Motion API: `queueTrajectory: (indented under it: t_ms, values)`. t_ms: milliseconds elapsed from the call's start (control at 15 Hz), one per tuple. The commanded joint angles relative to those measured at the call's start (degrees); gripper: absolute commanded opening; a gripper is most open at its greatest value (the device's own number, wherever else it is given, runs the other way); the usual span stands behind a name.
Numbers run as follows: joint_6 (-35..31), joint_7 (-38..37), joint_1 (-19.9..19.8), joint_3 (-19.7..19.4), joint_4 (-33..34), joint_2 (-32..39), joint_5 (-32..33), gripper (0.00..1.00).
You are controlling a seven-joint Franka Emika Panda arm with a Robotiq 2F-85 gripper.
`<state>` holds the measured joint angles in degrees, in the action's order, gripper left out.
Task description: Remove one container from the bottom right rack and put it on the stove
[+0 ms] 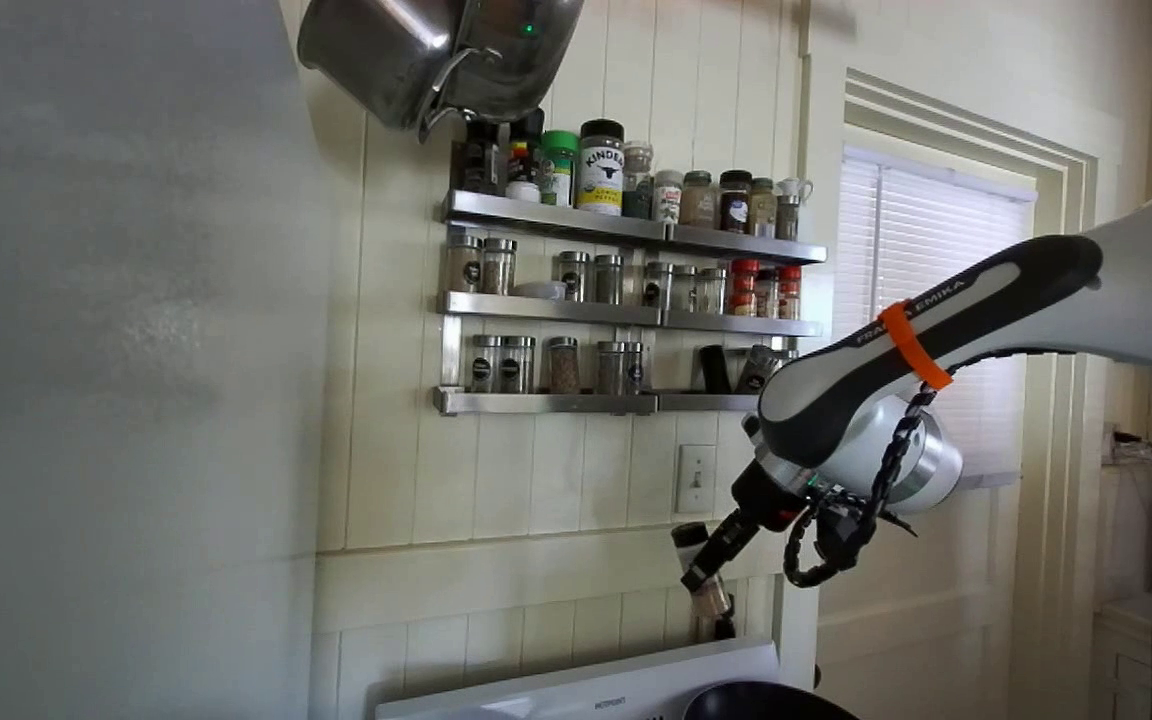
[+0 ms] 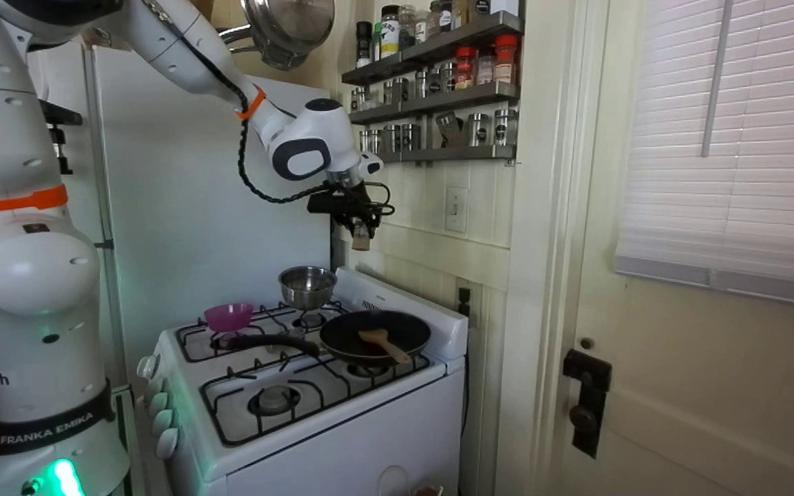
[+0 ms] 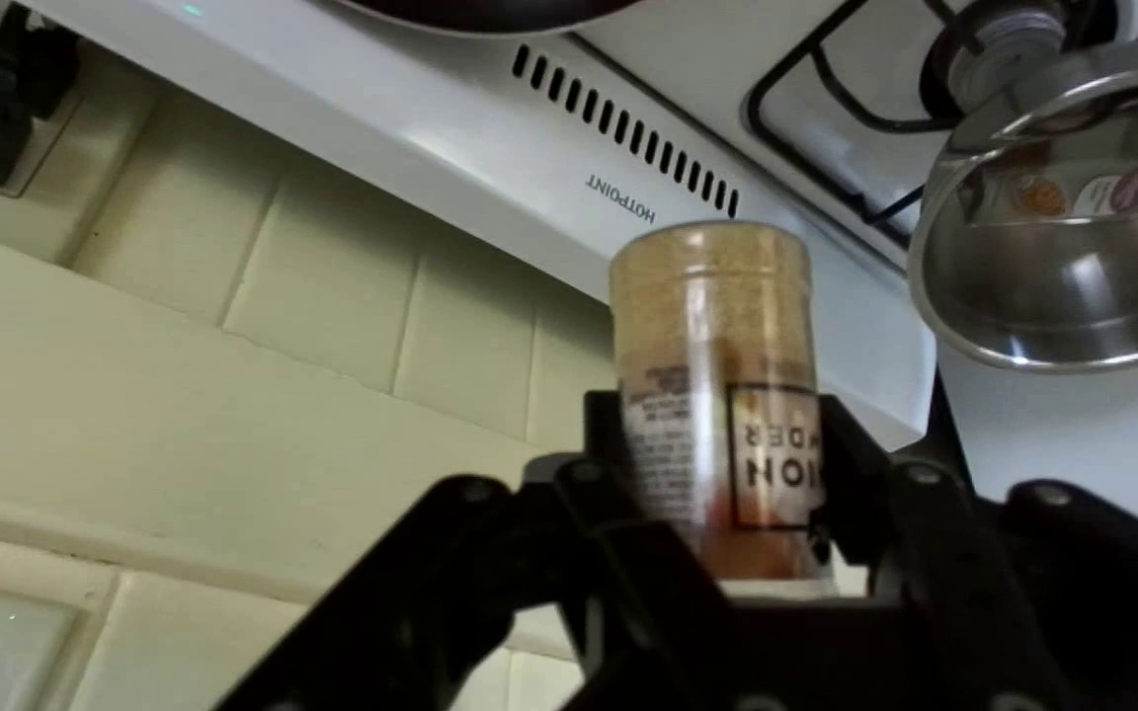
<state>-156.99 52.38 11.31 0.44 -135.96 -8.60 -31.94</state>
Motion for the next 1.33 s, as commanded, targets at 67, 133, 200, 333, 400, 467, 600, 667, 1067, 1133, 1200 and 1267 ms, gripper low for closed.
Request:
queueTrajectory:
  t_ms: [67,133,200,333,400,467,600,667,1067,1133,1200,1267]
  values:
    - [1.9,2.4,-0.2,-0.9,1.2,0.0,0.2,0.48]
    - [2.1,2.9,-0.3,-1.0,1.4,0.0,0.2,0.48]
    - [2.1,3.0,-0.3,-1.0,1.4,0.0,0.2,0.48]
    - [2.1,3.0,-0.2,-1.0,1.5,0.0,0.2,0.48]
    - [2.1,3.1,-0.2,-1.0,1.5,0.0,0.2,0.48]
    - [2.1,3.1,-0.2,-1.0,1.5,0.0,0.2,0.23]
    - [2.2,-1.8,0.0,0.8,2.0,-0.1,2.1,0.23]
    - [3.1,-3.5,0.4,1.6,2.6,0.2,2.9,0.23]
    - [10.0,-13.7,2.1,5.8,6.4,4.0,6.6,0.23]
    - [11.2,-15.3,2.0,6.3,6.6,4.2,6.9,0.23]
    - [12.0,-16.4,2.0,6.7,7.2,5.3,6.6,0.23]
    - [13.1,-18.1,1.7,7.0,7.6,5.8,7.2,0.23]
